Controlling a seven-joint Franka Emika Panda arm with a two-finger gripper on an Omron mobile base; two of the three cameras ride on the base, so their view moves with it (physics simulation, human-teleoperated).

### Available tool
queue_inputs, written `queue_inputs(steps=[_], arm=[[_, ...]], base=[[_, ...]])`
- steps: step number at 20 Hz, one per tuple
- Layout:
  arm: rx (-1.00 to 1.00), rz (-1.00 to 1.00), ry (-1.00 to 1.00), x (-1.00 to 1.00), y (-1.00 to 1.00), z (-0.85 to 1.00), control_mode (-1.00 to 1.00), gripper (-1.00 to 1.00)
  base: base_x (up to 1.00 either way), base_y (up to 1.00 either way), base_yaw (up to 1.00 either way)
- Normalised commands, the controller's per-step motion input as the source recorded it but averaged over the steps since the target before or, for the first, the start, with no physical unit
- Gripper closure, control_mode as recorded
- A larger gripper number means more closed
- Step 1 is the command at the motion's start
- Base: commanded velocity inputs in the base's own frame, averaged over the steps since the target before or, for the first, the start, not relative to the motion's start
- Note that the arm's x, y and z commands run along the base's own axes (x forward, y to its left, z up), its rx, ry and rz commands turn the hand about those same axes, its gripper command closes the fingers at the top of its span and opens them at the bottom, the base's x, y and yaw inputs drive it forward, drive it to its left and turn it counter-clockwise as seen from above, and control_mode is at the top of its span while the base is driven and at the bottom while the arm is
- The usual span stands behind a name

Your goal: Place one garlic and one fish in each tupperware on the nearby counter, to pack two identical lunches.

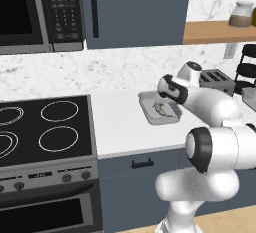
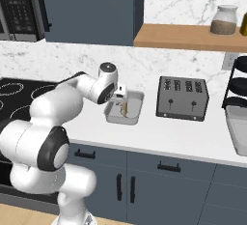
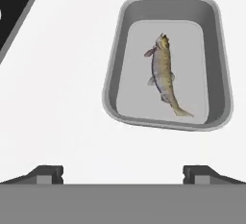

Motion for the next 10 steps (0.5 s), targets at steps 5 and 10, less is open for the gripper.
queue_inputs(steps=[5, 10], arm=[[0.0, -0.02, 0.0, -1.0, 0.02, 0.41, -1.0, -1.0], [0.0, 0.0, 0.0, -0.92, 0.12, 0.37, -1.0, -1.0]], base=[[0.0, 0.0, 0.0], [0.0, 0.0, 0.0]])
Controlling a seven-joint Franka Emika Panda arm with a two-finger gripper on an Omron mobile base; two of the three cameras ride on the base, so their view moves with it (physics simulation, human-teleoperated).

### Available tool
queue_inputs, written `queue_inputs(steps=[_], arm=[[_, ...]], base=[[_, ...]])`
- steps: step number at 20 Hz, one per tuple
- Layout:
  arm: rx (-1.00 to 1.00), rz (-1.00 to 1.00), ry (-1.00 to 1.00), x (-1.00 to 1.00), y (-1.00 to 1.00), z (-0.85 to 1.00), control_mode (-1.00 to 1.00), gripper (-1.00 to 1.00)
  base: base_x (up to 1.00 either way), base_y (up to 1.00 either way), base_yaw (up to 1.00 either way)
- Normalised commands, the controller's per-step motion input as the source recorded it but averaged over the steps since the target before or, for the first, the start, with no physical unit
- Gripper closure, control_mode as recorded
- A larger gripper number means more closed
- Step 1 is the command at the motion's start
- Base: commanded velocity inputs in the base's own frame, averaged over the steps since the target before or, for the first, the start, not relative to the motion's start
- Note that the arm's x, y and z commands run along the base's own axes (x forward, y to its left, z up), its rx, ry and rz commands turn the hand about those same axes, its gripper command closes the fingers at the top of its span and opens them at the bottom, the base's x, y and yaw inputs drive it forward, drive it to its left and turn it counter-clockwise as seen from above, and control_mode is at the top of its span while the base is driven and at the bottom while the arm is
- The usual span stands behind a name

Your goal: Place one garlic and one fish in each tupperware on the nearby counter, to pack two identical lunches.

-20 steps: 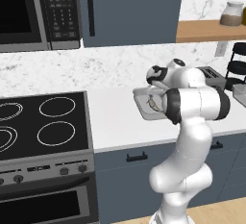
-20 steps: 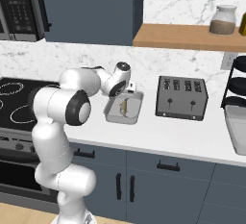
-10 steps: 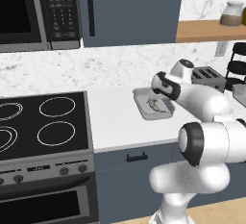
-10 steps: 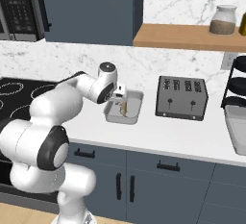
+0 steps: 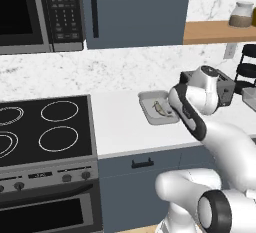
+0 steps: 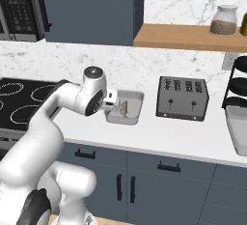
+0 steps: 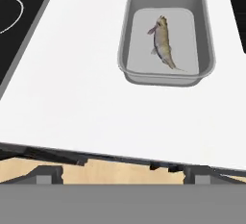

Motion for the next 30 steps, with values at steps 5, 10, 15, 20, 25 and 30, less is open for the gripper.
queue_inputs(steps=[5, 10, 15, 20, 25, 30], arm=[[-0.02, 0.0, 0.0, -0.84, 0.2, 0.4, -1.0, -1.0], [-0.02, 0.0, 0.0, -0.81, 0.2, 0.5, -1.0, -1.0], [0.0, -0.01, -0.01, -0.85, 0.1, 0.62, -1.0, -1.0], [0.0, 0.0, 0.0, -0.7, 0.09, 0.49, -1.0, -1.0], [0.0, -0.02, 0.0, -0.31, 0.0, 0.31, 1.0, -1.0], [0.0, 0.0, 0.0, 0.0, 0.0, 0.0, 1.0, -1.0]], base=[[0.0, 0.0, 0.0], [0.0, 0.0, 0.0], [0.0, 0.0, 0.0], [0.0, 0.0, 0.0], [-0.04, 0.0, -0.01], [-0.6, 0.04, -0.02]])
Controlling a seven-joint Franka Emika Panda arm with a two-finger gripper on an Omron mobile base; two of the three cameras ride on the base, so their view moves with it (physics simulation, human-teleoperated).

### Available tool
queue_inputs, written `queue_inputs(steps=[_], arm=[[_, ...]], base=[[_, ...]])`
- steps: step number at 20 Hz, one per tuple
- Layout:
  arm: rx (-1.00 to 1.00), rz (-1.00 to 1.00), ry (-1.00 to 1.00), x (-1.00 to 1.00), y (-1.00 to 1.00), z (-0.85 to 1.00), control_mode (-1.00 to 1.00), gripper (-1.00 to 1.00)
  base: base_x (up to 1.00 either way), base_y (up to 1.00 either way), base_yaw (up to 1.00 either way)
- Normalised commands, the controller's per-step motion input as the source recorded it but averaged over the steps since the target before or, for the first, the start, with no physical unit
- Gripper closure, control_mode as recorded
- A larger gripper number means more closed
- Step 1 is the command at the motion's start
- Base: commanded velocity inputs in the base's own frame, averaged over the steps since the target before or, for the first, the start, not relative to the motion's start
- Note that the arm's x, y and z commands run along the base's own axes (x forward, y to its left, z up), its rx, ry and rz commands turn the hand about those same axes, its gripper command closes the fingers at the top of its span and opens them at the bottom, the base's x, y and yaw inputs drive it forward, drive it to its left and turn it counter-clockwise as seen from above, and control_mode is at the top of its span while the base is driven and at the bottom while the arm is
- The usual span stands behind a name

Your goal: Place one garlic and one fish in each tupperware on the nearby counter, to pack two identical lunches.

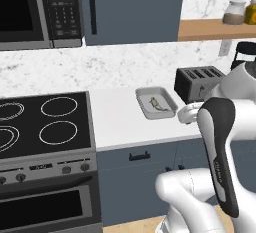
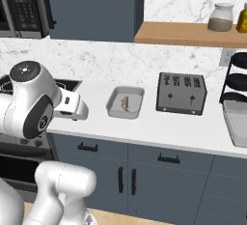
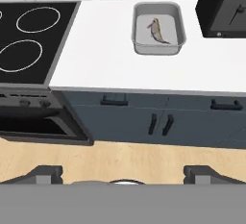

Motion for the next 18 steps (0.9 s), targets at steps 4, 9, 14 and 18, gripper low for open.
queue_inputs(steps=[4, 9, 14, 18], arm=[[0.0, 0.0, 0.0, 0.0, 0.0, 0.0, 1.0, -1.0], [0.0, 0.0, 0.0, 0.0, 0.0, 0.0, 1.0, -1.0], [0.0, 0.0, 0.0, 0.0, 0.0, 0.0, 1.0, -1.0], [0.0, 0.0, 0.0, 0.0, 0.0, 0.0, 1.0, -1.0]], base=[[-0.77, 0.03, -0.01], [-0.01, -0.58, 0.01], [0.0, -1.0, 0.11], [0.0, -1.0, 0.08]])
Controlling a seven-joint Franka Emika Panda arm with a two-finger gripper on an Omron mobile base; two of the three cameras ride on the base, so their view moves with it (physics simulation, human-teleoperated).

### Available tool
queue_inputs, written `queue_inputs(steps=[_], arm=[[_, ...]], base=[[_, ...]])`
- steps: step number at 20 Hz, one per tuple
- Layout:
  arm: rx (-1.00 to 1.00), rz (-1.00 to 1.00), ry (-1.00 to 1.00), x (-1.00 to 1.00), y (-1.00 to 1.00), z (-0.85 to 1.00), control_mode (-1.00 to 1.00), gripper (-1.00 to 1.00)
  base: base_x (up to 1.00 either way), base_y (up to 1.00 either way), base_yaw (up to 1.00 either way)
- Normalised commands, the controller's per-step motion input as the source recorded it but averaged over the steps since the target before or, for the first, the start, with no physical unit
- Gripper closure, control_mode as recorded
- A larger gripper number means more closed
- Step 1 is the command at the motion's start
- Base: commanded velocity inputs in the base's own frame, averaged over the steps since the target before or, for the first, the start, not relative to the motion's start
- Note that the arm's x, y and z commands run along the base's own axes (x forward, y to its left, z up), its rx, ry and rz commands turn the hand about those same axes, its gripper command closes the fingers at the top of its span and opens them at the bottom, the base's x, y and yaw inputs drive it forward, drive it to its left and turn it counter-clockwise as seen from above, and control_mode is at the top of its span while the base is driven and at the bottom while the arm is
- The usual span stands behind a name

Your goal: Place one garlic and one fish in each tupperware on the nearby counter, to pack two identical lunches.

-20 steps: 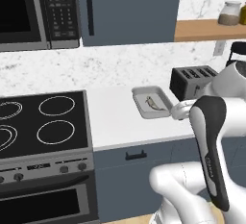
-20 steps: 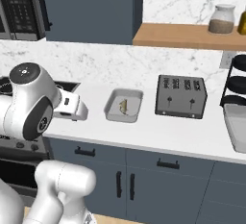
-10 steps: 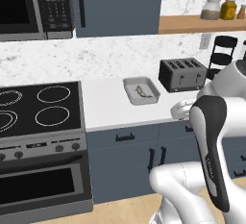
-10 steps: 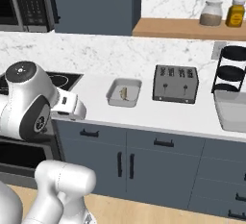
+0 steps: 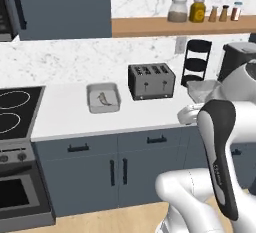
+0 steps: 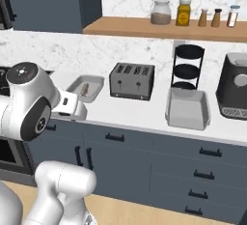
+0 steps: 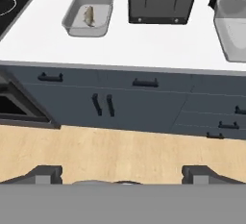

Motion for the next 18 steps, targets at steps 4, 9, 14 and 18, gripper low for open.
queue_inputs(steps=[4, 9, 14, 18], arm=[[0.0, 0.0, 0.0, 0.0, 0.0, 0.0, 1.0, -1.0], [0.0, 0.0, 0.0, 0.0, 0.0, 0.0, 1.0, -1.0], [0.0, 0.0, 0.0, 0.0, 0.0, 0.0, 1.0, -1.0], [0.0, 0.0, 0.0, 0.0, 0.0, 0.0, 1.0, -1.0]], base=[[0.0, -1.0, 0.07], [0.0, -1.0, 0.07], [0.02, -1.0, 0.08], [0.0, -1.0, 0.09]])
